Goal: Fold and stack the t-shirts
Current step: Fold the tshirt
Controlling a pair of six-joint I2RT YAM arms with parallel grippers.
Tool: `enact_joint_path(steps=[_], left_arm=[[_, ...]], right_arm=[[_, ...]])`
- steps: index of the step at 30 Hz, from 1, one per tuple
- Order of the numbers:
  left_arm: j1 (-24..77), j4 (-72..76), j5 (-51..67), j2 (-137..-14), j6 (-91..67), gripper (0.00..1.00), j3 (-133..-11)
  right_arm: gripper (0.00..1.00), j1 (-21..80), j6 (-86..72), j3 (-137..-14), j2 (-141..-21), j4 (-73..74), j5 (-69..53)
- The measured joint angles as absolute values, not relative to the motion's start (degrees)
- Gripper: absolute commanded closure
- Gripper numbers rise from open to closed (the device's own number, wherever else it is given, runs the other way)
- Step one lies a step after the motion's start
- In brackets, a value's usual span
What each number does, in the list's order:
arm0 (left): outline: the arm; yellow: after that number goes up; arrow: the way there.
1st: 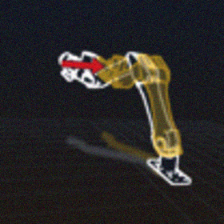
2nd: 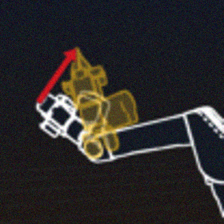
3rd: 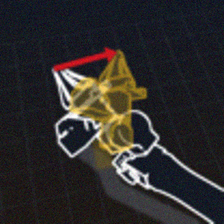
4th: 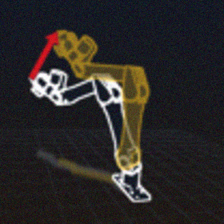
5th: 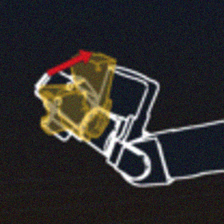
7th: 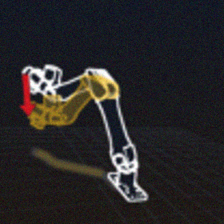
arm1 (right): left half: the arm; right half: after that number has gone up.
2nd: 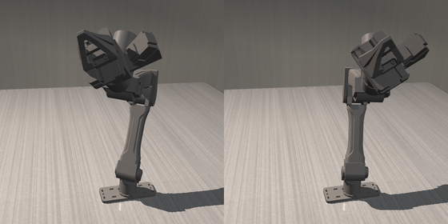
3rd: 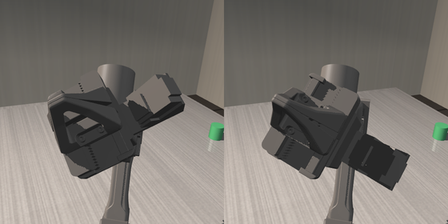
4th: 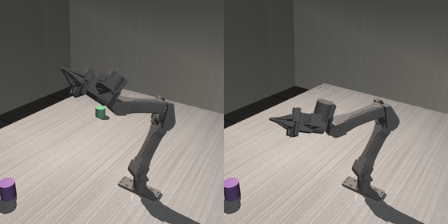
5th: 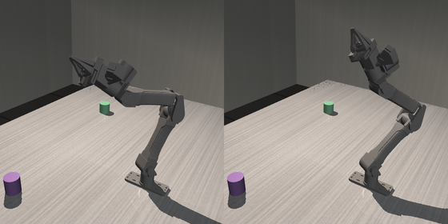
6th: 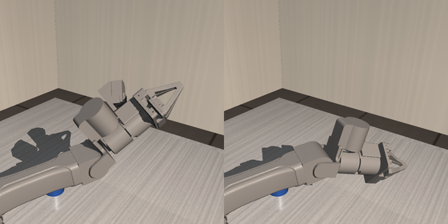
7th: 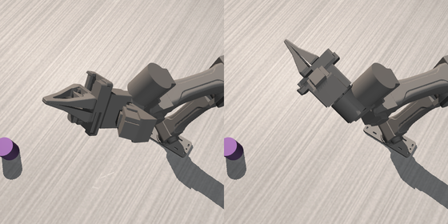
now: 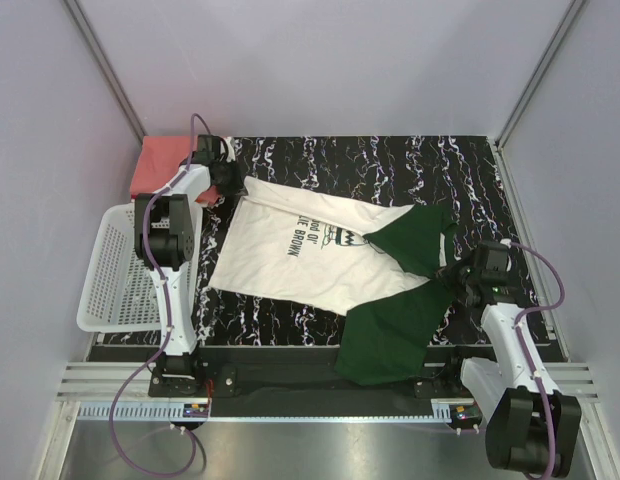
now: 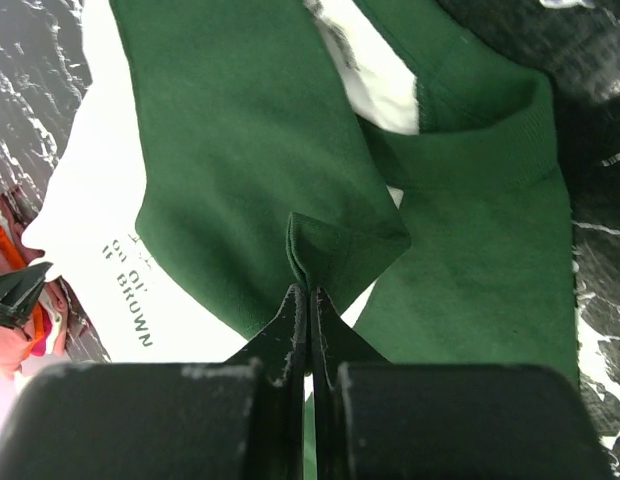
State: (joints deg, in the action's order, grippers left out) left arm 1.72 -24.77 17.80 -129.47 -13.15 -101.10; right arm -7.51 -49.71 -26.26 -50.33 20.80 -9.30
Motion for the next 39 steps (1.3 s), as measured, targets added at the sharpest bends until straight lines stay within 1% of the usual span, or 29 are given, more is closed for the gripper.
enact_joint_path(steps=[10, 11, 13, 14, 16, 17, 18, 23, 26, 28, 31, 34, 39], left_arm=[[2.09, -24.80, 16.21, -129.47, -13.10, 1.00, -101.08], [2.15, -24.77, 16.12, -129.47, -13.13, 1.00, -101.08], [2.26, -24.77, 15.77, -129.47, -13.13, 0.93, -101.08], [2.39, -24.77, 15.57, -129.47, -13.13, 0.91, -101.06], [2.57, -24.77, 15.22, -129.29, -13.30, 0.85, -100.71], [2.63, -24.82, 15.07, -129.10, -13.43, 0.79, -100.47], [2.68, -24.95, 14.90, -128.79, -13.61, 0.79, -100.25], [2.74, -26.24, 15.38, -125.54, -15.46, 0.70, -99.81], [2.79, -26.28, 16.14, -122.32, -17.02, 0.69, -99.83], [2.94, -26.17, 16.69, -120.16, -17.96, 0.69, -100.07], [3.42, -26.00, 17.69, -117.47, -19.35, 0.69, -100.14], [4.69, -25.65, 18.44, -116.60, -19.99, 0.69, -100.14], [7.68, -25.87, 18.81, -117.60, -20.88, 0.65, -99.94]], right_arm=[[1.00, -6.96, -52.34, -22.48, -47.62, 21.23, -9.96], [0.97, -6.92, -52.31, -22.48, -47.22, 21.30, -10.09], [0.90, -6.85, -52.27, -22.46, -46.92, 21.37, -10.31], [0.82, -6.85, -52.18, -22.44, -46.92, 21.39, -10.63], [0.77, -6.85, -51.77, -22.20, -46.87, 21.52, -11.38], [0.75, -6.85, -51.51, -22.04, -46.76, 21.98, -11.70], [0.72, -6.85, -51.24, -21.93, -46.57, 22.63, -11.81], [0.66, -6.85, -50.35, -22.31, -43.29, 26.79, -12.14], [0.64, -6.85, -50.24, -24.01, -41.19, 29.28, -12.14], [0.64, -6.85, -50.15, -25.69, -41.28, 29.76, -12.12], [0.64, -6.85, -49.06, -28.99, -45.06, 28.73, -12.19], [0.61, -6.85, -46.46, -33.41, -52.66, 26.33, -12.05], [0.56, -7.55, -38.74, -47.13, -74.78, 23.44, -11.64]])
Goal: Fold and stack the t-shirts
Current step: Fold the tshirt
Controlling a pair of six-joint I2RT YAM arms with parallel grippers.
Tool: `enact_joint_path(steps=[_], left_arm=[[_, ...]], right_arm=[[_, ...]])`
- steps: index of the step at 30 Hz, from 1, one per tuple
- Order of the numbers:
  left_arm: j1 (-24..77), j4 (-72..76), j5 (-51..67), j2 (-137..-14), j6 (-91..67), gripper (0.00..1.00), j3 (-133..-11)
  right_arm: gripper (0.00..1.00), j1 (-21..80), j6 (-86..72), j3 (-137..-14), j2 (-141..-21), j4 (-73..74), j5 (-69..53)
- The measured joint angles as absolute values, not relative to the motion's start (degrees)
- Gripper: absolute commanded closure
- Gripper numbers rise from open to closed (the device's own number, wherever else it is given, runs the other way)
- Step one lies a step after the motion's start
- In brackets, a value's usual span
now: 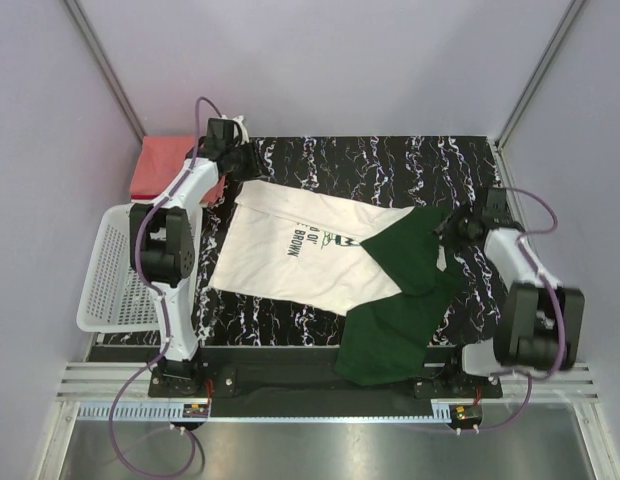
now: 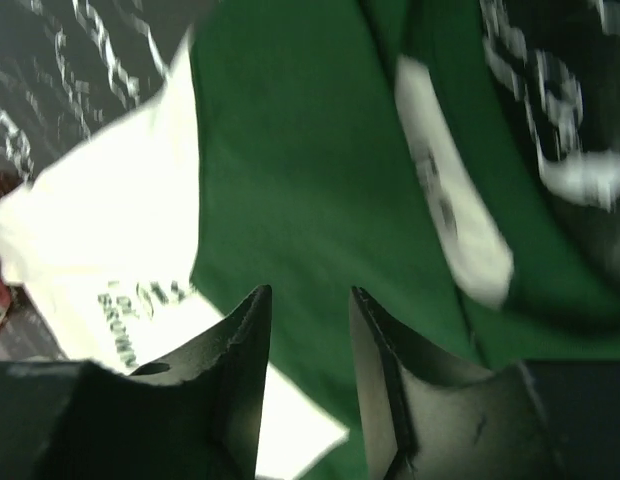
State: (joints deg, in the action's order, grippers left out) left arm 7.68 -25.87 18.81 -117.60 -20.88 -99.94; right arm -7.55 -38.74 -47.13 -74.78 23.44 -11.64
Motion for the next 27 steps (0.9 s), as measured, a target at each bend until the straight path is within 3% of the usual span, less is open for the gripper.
enact_joint_path(steps=[7, 15, 18, 24, 27], left_arm=[[8.23, -26.50, 16.01, -123.15, -22.72, 0.65, -100.03], [7.64, -29.06, 14.44, -130.63, -24.03, 0.65, -102.67], [7.66, -29.52, 12.93, -131.13, -24.14, 0.65, -104.73], [7.66, -30.61, 7.29, -131.00, -26.70, 0.65, -103.92], [7.66, -30.70, 5.30, -130.50, -28.91, 0.65, -103.35]], right_arm=[[0.49, -10.76, -31.92, -61.41, -99.18, 18.46, -11.77], [0.50, -11.70, -28.99, -67.07, -108.55, 15.42, -12.82], [0.60, -11.86, -27.73, -70.32, -111.39, 14.28, -13.32], [0.94, -12.88, -25.67, -71.85, -113.54, 13.32, -14.24], [1.00, -13.76, -25.21, -74.74, -115.18, 14.06, -14.68]])
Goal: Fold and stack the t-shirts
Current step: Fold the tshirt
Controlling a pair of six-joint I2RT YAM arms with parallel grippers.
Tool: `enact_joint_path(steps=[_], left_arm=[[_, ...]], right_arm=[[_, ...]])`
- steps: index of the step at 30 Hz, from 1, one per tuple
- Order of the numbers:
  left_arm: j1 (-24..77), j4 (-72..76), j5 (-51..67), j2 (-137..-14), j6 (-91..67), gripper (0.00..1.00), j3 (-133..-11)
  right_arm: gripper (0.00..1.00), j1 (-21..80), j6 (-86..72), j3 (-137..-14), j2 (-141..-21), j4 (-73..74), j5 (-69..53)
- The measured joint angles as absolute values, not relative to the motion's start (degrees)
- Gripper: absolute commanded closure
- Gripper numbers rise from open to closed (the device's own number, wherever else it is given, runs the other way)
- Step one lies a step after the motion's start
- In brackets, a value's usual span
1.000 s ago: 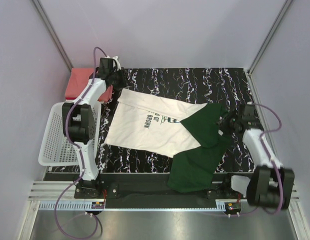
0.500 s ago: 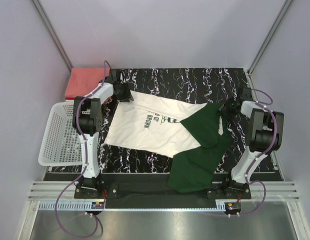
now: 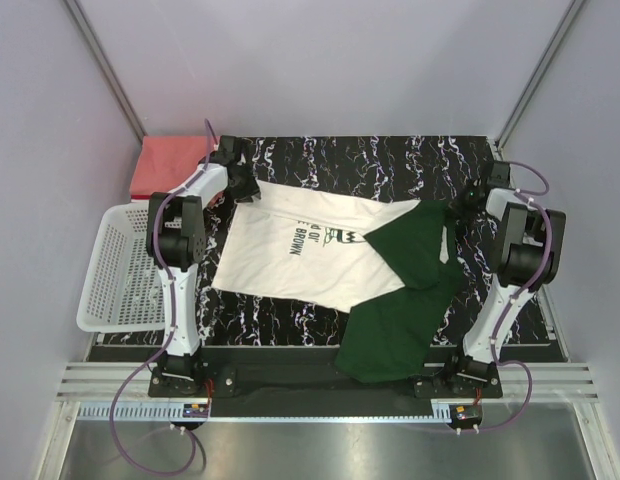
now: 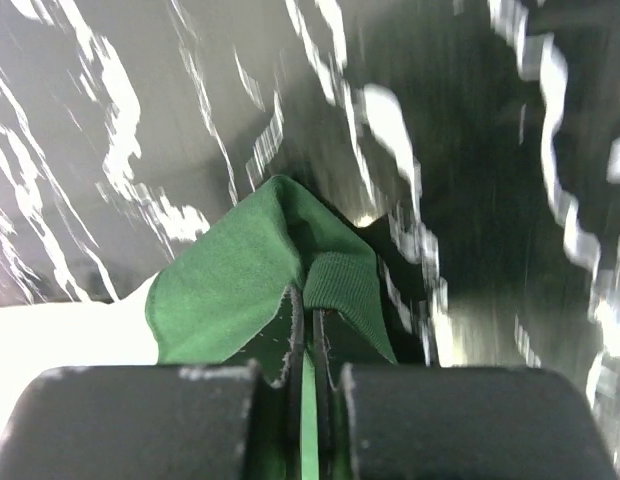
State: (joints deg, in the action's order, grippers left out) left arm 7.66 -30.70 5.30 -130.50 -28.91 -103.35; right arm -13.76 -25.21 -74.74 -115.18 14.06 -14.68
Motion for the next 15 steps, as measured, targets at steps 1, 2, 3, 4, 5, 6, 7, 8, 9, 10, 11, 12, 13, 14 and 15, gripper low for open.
enact_joint_path(steps=[1, 2, 3, 4, 5, 6, 7, 8, 9, 10, 11, 12, 13, 14, 15], left_arm=[[7.66, -30.74, 4.99, -130.50, -29.67, 0.65, -103.35], [7.66, -30.81, 4.69, -130.50, -30.41, 0.65, -103.35], [7.66, -30.85, 4.58, -130.50, -31.11, 0.64, -103.42], [7.66, -30.94, 4.56, -130.50, -31.64, 0.64, -103.53], [7.66, -31.20, 4.60, -130.50, -32.16, 0.63, -103.72], [7.68, -31.53, 4.82, -130.50, -32.51, 0.62, -104.14], [7.79, -32.08, 5.08, -130.50, -32.58, 0.62, -104.86], [7.90, -32.45, 5.41, -130.50, -32.49, 0.61, -105.78], [7.97, -32.77, 5.61, -130.50, -32.29, 0.61, -106.91], [8.01, -32.77, 5.76, -130.47, -31.83, 0.61, -107.92], [8.05, -32.45, 5.82, -130.17, -31.29, 0.61, -108.51], [8.14, -32.21, 5.85, -129.67, -30.61, 0.60, -108.49], [8.21, -32.40, 5.85, -129.10, -29.98, 0.60, -108.38], [8.25, -32.47, 5.98, -128.25, -29.19, 0.60, -107.85], [8.29, -32.58, 6.22, -127.17, -28.34, 0.60, -107.07]], right_arm=[[1.00, -14.13, -25.23, -76.93, -116.60, 14.22, -15.00], [1.00, -14.55, -25.28, -79.26, -118.17, 14.20, -15.64], [1.00, -14.94, -25.43, -81.47, -119.72, 14.02, -16.16], [1.00, -15.27, -25.61, -83.35, -121.10, 14.00, -16.60], [1.00, -15.66, -25.89, -85.23, -122.41, 13.96, -17.19], [1.00, -15.99, -26.28, -86.98, -123.70, 14.02, -17.69], [1.00, -16.29, -26.59, -88.58, -124.90, 14.00, -18.11], [1.00, -16.60, -26.98, -90.45, -126.26, 14.04, -18.70], [0.98, -16.97, -27.29, -91.57, -127.07, 14.13, -19.16], [0.93, -17.34, -27.62, -93.23, -128.27, 14.39, -19.73], [0.90, -17.61, -27.92, -94.50, -129.14, 14.46, -20.25], [0.86, -17.91, -28.34, -96.16, -130.15, 14.87, -20.80], [0.83, -18.15, -28.53, -97.49, -130.85, 15.07, -21.30], [0.80, -18.28, -28.84, -98.65, -131.24, 15.62, -21.96], [0.79, -18.44, -29.15, -99.68, -131.33, 16.43, -22.24]])
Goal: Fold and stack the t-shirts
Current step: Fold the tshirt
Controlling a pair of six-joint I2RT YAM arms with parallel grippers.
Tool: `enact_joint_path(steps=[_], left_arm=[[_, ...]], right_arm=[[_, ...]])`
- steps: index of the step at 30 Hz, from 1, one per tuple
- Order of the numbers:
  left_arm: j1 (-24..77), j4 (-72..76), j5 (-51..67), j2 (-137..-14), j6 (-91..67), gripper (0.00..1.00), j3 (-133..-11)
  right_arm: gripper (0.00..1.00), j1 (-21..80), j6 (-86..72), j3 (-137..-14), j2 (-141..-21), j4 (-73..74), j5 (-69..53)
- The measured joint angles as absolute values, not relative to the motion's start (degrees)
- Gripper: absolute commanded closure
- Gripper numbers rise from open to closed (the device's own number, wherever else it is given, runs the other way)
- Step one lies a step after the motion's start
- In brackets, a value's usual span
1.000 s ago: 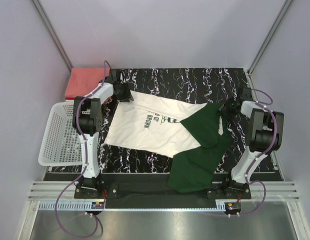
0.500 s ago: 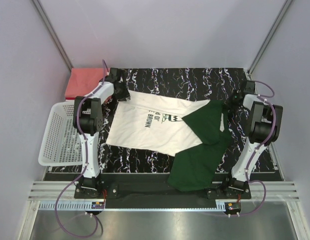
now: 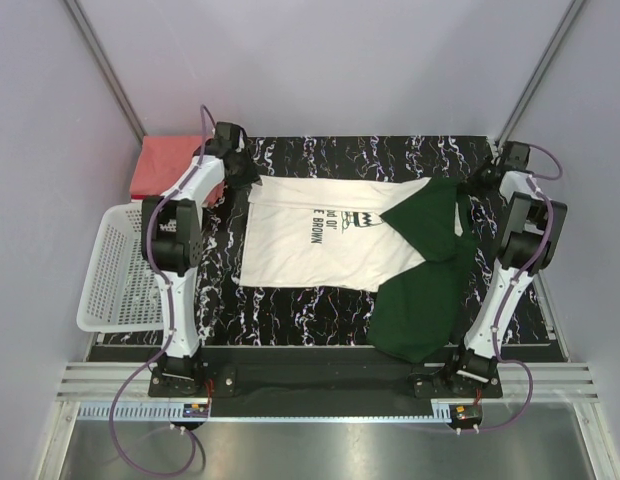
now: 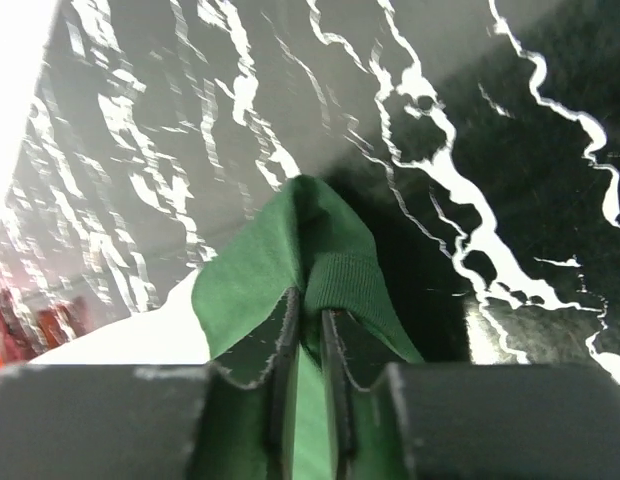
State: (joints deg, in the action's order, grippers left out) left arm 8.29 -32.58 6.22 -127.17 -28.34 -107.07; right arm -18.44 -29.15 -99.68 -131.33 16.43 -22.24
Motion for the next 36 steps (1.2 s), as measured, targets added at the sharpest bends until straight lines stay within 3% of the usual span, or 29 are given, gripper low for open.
enact_joint_path(steps=[5, 8, 15, 22, 32, 36], left_arm=[[8.47, -34.87, 6.87, -124.66, -23.07, 0.60, -106.34], [8.60, -36.80, 6.59, -124.62, -20.95, 0.60, -106.32], [8.25, -39.92, 5.65, -124.77, -19.53, 0.59, -106.26], [6.13, -40.64, 8.03, -129.27, -19.42, 0.59, -108.31], [5.72, -40.47, 9.43, -133.32, -19.92, 0.62, -110.17], [5.80, -40.14, 9.45, -133.36, -20.51, 0.70, -110.17]], right_arm=[[0.55, -18.55, -31.66, -102.48, -130.65, 19.77, -21.87], [0.51, -18.61, -32.84, -102.15, -128.60, 23.14, -20.08], [0.51, -19.70, -34.22, -98.48, -118.85, 27.55, -17.98], [0.51, -20.10, -34.59, -85.52, -106.72, 30.30, -17.02], [0.52, -20.10, -34.54, -78.24, -103.66, 30.74, -17.19], [0.52, -20.10, -34.37, -77.25, -102.91, 30.57, -17.23]])
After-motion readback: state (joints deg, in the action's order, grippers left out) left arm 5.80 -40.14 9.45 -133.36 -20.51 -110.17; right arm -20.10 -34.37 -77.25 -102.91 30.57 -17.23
